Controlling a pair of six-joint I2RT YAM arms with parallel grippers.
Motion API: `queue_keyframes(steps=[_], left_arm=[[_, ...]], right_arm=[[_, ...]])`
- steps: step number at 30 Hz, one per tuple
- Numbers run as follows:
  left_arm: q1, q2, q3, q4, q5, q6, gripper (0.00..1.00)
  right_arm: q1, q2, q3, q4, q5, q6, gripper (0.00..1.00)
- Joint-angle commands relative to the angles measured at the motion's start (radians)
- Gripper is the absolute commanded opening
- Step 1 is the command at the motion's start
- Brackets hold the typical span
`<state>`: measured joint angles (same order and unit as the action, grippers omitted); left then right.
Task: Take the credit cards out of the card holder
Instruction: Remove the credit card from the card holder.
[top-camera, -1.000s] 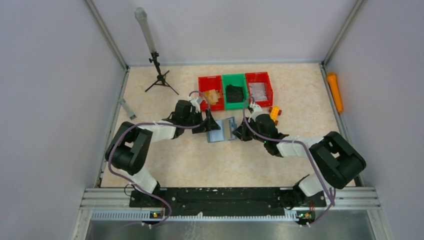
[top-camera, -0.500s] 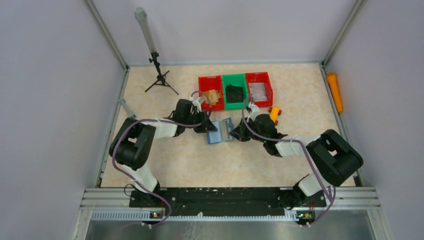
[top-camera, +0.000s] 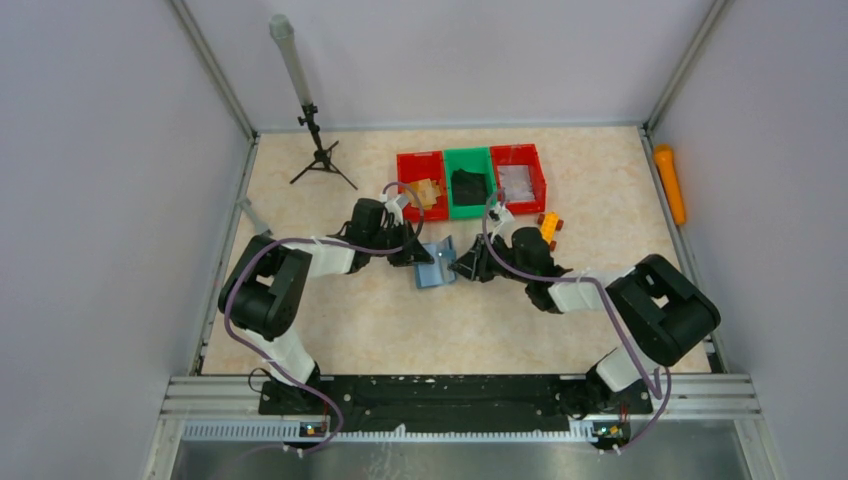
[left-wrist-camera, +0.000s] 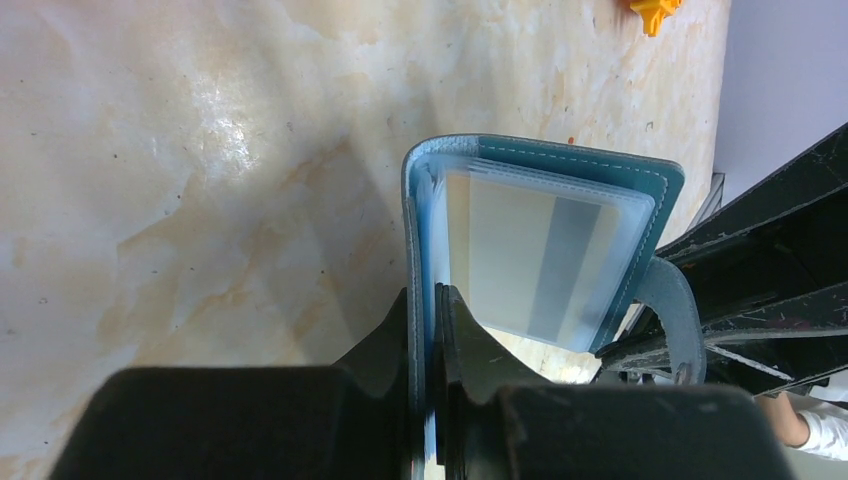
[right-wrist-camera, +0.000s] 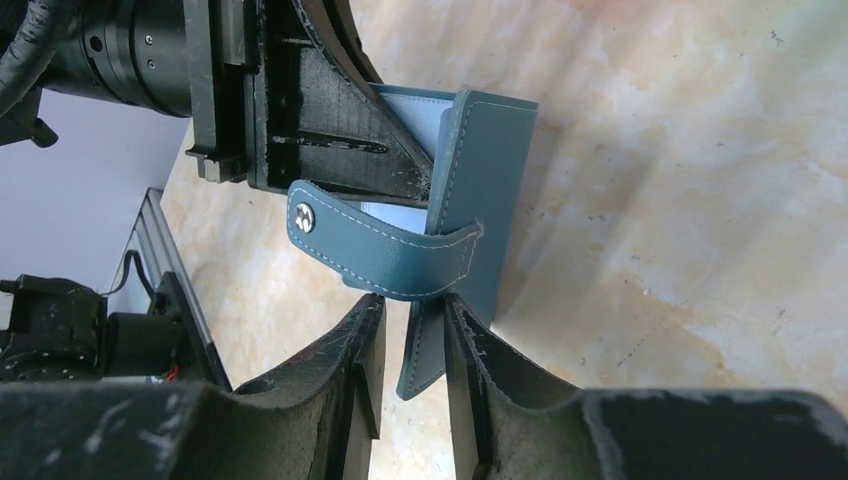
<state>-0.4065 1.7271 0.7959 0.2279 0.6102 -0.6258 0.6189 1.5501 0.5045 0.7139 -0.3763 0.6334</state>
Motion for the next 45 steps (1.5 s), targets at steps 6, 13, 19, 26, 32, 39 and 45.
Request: queue_keyframes(steps=[6,13,19,26,32,39,45], left_arm=[[0.003,0.019,0.033,-0.015,0.006,0.021,0.01],[0.003,0.024,0.039,-0.027,0.004,0.025,0.01],[0.003,0.009,0.027,0.004,0.024,0.020,0.01],[0.003,-0.006,0.016,0.021,0.031,0.020,0.02],[0.003,-0.010,0.017,0.020,0.034,0.021,0.02],[0.003,-0.010,0.018,0.019,0.038,0.021,0.02],[0.003,-0.011,0.017,0.019,0.042,0.023,0.02]], right_arm=[[-0.007,0.011,-0.001,0.073,-0.031,0.010,0.21],[-0.008,0.016,-0.007,0.105,-0.048,0.022,0.14],[-0.008,0.044,0.036,-0.006,-0.005,-0.002,0.11],[-0.008,0.051,0.052,-0.056,0.013,-0.017,0.28],[-0.008,0.043,0.049,-0.064,0.016,-0.024,0.39],[-0.009,0.013,0.029,-0.032,0.008,-0.026,0.56],[-0.008,-0.027,0.005,-0.006,0.011,-0.030,0.71]])
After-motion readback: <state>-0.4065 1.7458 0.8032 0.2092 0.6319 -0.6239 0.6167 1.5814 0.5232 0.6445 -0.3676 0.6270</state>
